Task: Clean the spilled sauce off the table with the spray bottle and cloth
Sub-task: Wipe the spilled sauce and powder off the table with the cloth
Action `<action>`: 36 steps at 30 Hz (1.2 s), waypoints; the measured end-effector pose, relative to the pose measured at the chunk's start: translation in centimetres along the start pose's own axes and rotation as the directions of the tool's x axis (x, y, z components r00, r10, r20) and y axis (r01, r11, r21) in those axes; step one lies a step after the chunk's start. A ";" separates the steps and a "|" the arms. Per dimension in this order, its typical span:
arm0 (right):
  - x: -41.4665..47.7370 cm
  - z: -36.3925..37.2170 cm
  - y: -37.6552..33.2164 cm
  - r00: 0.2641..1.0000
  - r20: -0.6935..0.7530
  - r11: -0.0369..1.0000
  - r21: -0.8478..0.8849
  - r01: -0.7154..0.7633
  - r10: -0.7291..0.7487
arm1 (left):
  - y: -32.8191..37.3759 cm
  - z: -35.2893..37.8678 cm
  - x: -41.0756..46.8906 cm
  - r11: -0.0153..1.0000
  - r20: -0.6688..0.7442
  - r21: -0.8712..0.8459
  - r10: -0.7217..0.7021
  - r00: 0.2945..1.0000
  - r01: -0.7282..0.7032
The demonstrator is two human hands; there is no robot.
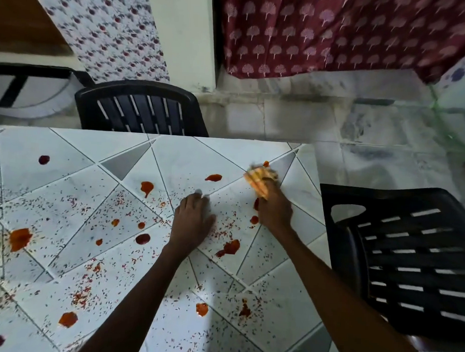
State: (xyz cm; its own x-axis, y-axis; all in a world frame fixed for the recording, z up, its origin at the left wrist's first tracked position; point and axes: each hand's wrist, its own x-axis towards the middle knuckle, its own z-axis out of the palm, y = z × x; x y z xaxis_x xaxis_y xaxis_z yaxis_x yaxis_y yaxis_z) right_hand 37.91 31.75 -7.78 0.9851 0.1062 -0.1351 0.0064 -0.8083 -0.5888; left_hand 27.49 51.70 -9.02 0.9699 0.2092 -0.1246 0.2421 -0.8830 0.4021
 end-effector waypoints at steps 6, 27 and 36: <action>-3.2 3.7 -5.2 0.940 0.279 0.970 0.196 0.145 -0.197 | -1.7 -0.8 -0.9 0.997 -0.097 0.035 0.069 0.993 -0.066; 4.4 -3.9 -4.2 0.987 0.151 0.946 0.307 -0.101 0.057 | -3.6 -2.5 -1.9 0.997 -0.238 0.001 0.069 0.969 -0.071; 1.0 8.6 -15.7 0.851 0.444 0.948 0.268 0.170 -0.279 | -10.4 -4.4 -5.2 0.993 -0.272 -0.042 -0.120 0.955 0.113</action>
State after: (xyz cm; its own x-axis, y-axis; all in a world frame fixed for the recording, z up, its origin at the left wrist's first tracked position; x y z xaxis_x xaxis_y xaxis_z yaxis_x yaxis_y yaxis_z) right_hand 37.28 49.48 -5.51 0.7605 0.5731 -0.3052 0.1277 -0.5929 -0.7951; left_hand 20.06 61.60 -8.57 0.9040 0.4202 0.0790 0.3512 -0.8351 0.4233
